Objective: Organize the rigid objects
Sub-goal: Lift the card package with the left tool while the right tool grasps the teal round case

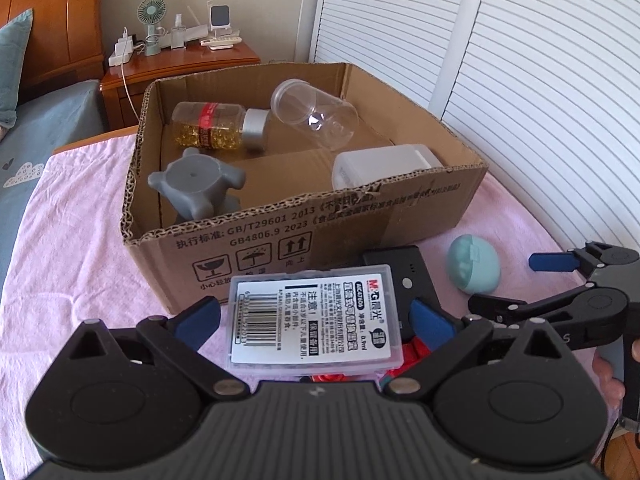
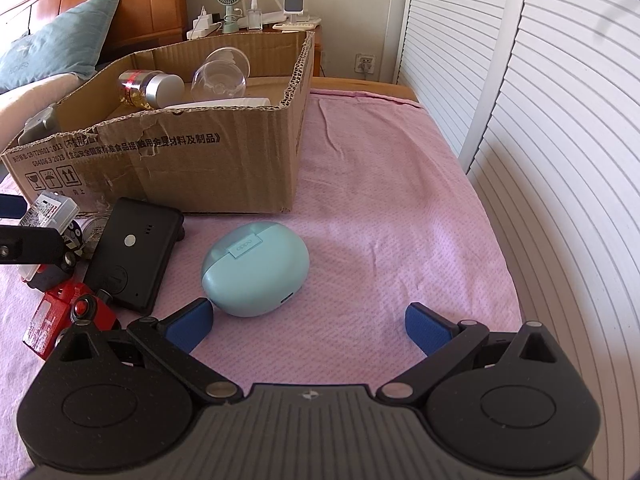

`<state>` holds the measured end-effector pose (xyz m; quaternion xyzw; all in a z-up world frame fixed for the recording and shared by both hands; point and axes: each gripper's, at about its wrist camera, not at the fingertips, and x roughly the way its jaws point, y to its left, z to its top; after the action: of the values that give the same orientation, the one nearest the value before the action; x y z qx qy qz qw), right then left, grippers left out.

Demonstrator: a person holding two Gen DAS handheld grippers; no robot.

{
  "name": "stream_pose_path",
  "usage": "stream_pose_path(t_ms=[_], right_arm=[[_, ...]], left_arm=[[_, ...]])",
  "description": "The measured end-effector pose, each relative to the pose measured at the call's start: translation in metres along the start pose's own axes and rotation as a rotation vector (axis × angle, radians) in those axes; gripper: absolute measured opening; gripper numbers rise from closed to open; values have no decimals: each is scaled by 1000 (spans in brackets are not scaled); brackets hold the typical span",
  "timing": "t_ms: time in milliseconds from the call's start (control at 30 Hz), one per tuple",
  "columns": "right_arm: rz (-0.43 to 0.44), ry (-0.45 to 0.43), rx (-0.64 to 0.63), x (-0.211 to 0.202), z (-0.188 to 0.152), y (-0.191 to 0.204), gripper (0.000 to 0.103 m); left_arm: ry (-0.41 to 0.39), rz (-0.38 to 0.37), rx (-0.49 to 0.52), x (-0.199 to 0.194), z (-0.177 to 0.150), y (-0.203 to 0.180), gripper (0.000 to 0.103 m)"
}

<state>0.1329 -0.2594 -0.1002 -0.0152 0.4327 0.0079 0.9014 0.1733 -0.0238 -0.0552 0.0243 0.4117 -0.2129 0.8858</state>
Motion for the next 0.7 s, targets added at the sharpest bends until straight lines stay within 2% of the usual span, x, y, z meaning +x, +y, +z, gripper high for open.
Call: stream_pose_path(t_ms=[67,433,700], right_arm=[[0,0,0,0,0,0,103],[-2,1,1,-1,0,1,103],[-13,-7,12,-2,-2,3,103]], left_arm=[[0,6,1,0,-1,0,91],[-2,73,-44,-24,-15,19,90],[50,136,-97,-42,-45,36,90]])
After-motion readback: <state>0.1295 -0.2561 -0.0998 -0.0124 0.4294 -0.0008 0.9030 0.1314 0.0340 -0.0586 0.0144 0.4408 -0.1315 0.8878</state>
